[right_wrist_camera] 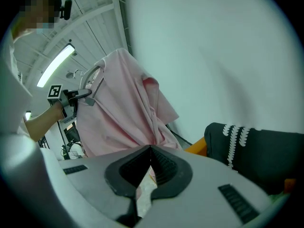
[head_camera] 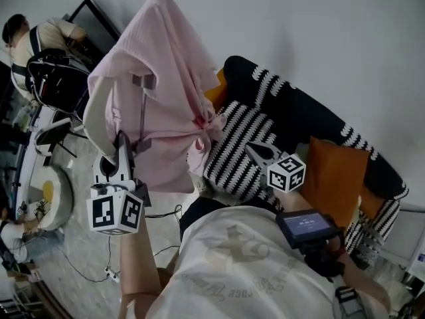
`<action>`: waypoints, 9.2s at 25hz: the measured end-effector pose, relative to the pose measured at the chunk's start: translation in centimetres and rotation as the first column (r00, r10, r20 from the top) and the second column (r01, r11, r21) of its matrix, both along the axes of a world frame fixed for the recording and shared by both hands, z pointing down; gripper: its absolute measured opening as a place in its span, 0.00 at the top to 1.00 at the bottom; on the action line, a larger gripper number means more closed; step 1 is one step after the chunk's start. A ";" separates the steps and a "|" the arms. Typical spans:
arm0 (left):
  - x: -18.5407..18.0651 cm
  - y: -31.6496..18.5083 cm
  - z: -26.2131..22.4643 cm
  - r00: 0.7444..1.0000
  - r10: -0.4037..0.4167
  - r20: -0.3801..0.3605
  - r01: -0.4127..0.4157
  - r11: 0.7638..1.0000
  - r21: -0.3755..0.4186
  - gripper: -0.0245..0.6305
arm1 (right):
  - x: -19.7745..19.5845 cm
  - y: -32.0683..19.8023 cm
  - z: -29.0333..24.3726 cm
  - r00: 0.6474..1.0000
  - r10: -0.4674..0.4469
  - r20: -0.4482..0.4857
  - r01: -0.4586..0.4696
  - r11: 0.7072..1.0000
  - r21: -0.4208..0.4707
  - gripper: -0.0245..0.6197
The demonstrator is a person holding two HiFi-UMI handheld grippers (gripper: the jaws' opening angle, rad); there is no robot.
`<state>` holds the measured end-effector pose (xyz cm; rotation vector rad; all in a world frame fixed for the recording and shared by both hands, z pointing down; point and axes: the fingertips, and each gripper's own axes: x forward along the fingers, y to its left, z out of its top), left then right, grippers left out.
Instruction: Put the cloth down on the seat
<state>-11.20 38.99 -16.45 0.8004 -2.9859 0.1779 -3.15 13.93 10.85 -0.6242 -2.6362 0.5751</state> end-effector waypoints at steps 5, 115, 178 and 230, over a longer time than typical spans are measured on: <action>-6.1 -6.4 -1.1 0.997 0.072 -0.023 -0.072 0.997 -0.011 0.90 | -3.9 -5.7 -0.9 0.998 0.059 -0.033 -0.059 0.998 0.003 0.94; 1.4 -30.9 55.7 0.111 0.571 -0.813 -0.989 -0.013 -0.145 0.90 | 11.4 -16.2 21.1 0.490 0.800 -0.347 -0.837 0.543 0.072 0.94; 4.6 -34.6 93.3 0.060 0.299 -0.952 -0.968 -0.217 -0.129 0.84 | 15.1 -11.9 50.0 0.525 0.613 -0.591 -0.774 0.633 -0.032 0.94; -7.0 -19.3 71.7 0.174 0.367 -0.914 -0.966 -0.117 -0.231 0.85 | 4.6 -6.9 36.0 0.547 0.657 -0.518 -0.734 0.675 0.081 0.94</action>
